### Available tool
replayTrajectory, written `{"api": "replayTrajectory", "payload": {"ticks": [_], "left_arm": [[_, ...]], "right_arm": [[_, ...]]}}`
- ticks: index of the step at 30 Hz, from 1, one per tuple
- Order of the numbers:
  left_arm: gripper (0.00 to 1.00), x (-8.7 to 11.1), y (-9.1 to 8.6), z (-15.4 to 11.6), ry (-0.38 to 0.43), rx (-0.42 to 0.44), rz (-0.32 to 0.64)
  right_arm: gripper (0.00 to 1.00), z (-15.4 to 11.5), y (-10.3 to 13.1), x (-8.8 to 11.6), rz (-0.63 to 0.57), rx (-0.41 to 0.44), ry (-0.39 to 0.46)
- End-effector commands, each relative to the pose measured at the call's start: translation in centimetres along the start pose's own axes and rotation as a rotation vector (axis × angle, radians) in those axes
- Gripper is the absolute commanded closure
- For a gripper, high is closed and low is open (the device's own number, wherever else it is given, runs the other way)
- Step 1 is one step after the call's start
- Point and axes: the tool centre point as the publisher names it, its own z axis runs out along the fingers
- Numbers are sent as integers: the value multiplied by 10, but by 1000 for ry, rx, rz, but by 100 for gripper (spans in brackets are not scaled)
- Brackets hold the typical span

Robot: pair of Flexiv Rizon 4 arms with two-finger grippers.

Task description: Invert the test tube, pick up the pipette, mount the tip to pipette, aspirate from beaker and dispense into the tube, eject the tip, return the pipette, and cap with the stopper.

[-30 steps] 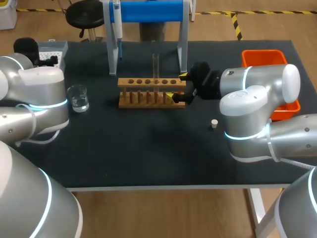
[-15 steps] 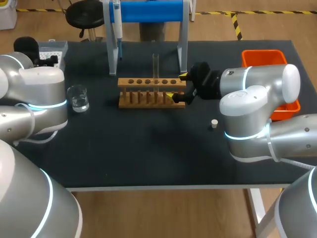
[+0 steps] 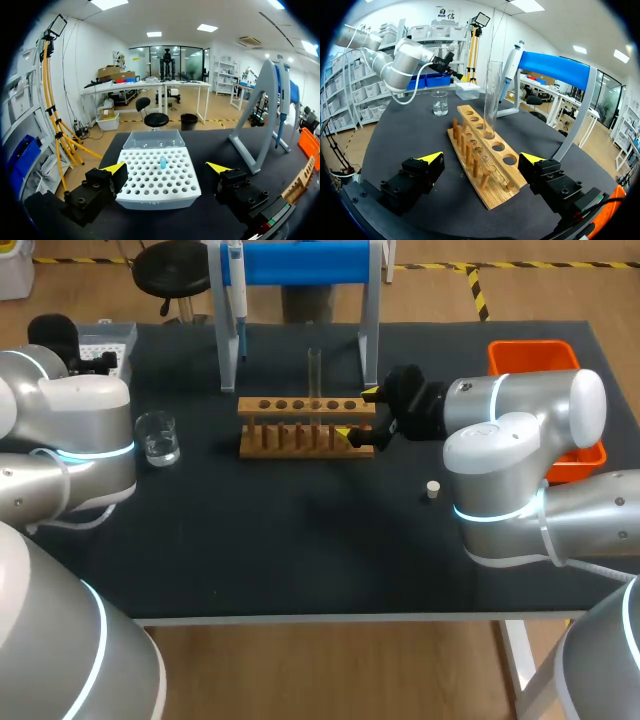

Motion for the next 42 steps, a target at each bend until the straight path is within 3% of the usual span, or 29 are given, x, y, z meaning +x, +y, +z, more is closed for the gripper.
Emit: {"api": "replayTrajectory", "payload": {"ticks": [1,11,40,41,42], "left_arm": [[0,0,0,1,0,0,-1],[0,-2,2,7,11,34,-5],[0,-5,-1,38,37,33,24],[15,-5,-2,39,39,32,23],[21,-5,-2,40,41,27,21]], "right_arm": [[0,1,0,0,0,1,-1],[0,1,0,0,0,1,-1],[0,1,0,0,0,1,-1],[0,1,0,0,0,1,-1],[0,1,0,0,0,1,-1]]}}
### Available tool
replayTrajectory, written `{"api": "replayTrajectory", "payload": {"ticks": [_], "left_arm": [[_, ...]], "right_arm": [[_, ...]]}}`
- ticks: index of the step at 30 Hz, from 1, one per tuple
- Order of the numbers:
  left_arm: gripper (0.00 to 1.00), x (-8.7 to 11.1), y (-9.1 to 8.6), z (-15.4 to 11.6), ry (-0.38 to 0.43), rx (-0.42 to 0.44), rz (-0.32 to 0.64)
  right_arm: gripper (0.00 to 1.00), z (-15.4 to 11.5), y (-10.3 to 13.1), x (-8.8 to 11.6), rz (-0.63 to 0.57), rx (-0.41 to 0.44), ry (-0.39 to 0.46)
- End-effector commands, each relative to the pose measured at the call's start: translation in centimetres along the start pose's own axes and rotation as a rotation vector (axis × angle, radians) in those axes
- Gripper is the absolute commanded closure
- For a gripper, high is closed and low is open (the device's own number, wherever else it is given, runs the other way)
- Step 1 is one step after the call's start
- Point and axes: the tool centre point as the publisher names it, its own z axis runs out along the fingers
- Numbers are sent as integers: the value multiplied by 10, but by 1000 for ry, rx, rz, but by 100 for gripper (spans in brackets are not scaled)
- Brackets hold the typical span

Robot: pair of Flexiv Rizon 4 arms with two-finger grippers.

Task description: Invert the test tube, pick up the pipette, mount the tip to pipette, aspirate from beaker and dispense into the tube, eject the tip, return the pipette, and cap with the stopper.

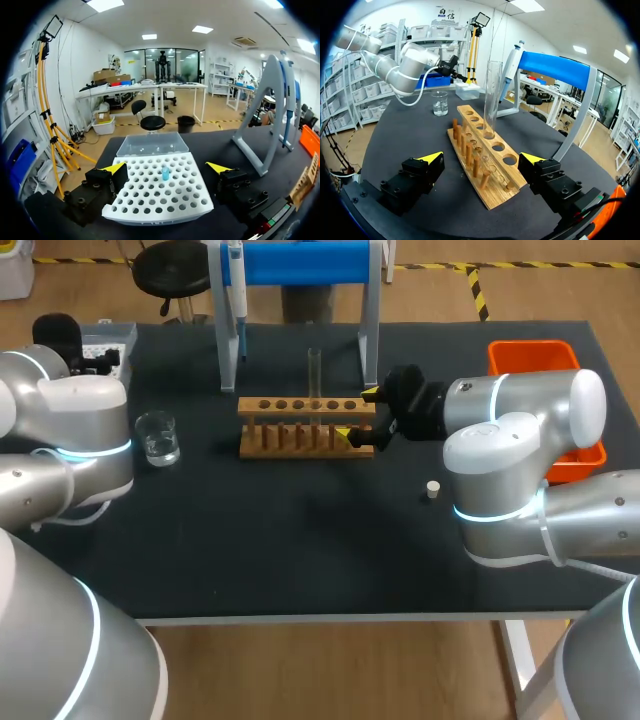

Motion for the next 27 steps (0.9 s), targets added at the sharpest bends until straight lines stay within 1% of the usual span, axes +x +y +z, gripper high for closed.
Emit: {"api": "replayTrajectory", "payload": {"ticks": [1,2,3,4,6,9,11,13,18,19,23,25,27], "left_arm": [[21,-1,0,6,6,-3,-2],[24,-1,0,7,8,-4,-1],[25,-1,1,8,8,-5,1],[21,-1,0,8,9,-7,0],[20,-1,0,9,10,-9,1],[16,-1,-1,12,11,-10,2],[15,0,-2,13,13,-9,4],[20,0,-3,16,15,-7,4],[22,0,-5,22,19,-5,2],[26,0,-5,22,18,-5,1],[27,0,-2,22,19,-8,-4],[31,0,-1,22,20,-11,-5],[31,0,-1,23,20,-13,-5]], "right_arm": [[0,1,0,0,0,1,-1],[0,1,0,0,0,1,-1],[0,1,0,0,0,1,-1],[0,1,0,0,0,1,-1],[0,1,0,0,0,1,-1],[0,1,0,0,0,1,-1],[0,1,0,0,0,1,-1],[0,1,0,0,0,1,-1],[0,1,0,0,0,1,-1],[0,1,0,0,0,1,-1],[0,1,0,0,0,1,-1],[0,1,0,0,0,1,-1],[0,1,0,0,0,1,-1]]}}
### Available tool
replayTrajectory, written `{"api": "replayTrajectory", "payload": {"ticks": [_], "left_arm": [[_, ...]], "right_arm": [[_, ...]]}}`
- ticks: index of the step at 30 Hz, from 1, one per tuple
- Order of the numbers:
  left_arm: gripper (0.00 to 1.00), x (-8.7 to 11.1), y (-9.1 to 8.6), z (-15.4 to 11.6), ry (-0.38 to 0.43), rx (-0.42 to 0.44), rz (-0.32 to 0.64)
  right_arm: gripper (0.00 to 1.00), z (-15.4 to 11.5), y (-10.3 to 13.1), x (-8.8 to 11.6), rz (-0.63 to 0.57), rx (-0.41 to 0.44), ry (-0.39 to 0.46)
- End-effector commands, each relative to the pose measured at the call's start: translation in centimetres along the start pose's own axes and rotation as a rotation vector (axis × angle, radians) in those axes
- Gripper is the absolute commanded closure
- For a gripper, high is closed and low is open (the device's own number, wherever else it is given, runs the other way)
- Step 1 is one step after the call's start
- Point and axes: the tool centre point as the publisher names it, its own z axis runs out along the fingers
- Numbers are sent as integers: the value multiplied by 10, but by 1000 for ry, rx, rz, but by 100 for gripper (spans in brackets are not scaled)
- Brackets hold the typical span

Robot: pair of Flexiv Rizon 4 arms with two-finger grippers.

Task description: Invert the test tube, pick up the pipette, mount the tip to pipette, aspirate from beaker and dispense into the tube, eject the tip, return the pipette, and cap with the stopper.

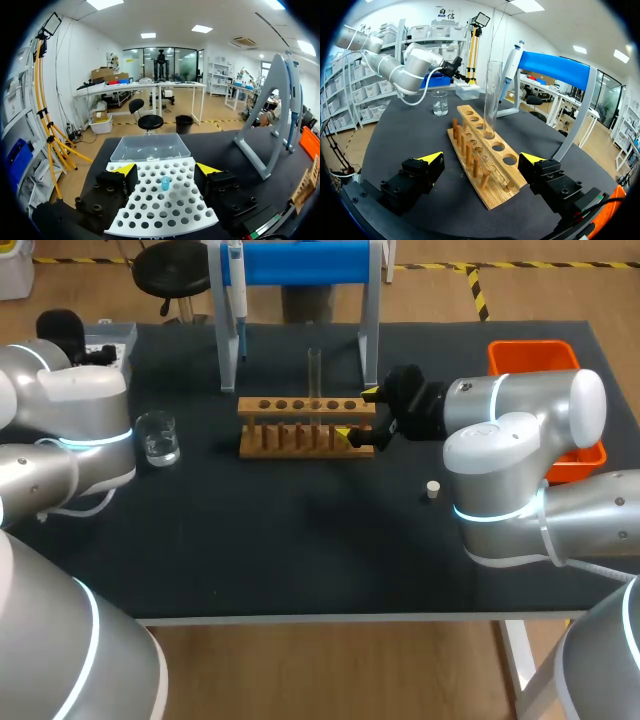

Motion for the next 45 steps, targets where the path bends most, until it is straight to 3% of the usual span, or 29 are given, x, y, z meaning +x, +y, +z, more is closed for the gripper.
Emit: {"api": "replayTrajectory", "payload": {"ticks": [1,16,20,27,30,45], "left_arm": [[31,0,1,3,0,-3,1],[38,-2,4,5,-1,-17,9],[49,-2,4,4,-5,-15,10],[55,-2,4,4,-4,-18,14],[63,-2,4,4,-4,-17,15],[64,0,6,3,2,-25,16]], "right_arm": [[0,1,0,0,0,1,-1],[0,1,0,0,0,1,-1],[0,1,0,0,0,1,-1],[0,1,0,0,0,1,-1],[0,1,0,0,0,1,-1],[0,1,0,0,0,1,-1]]}}
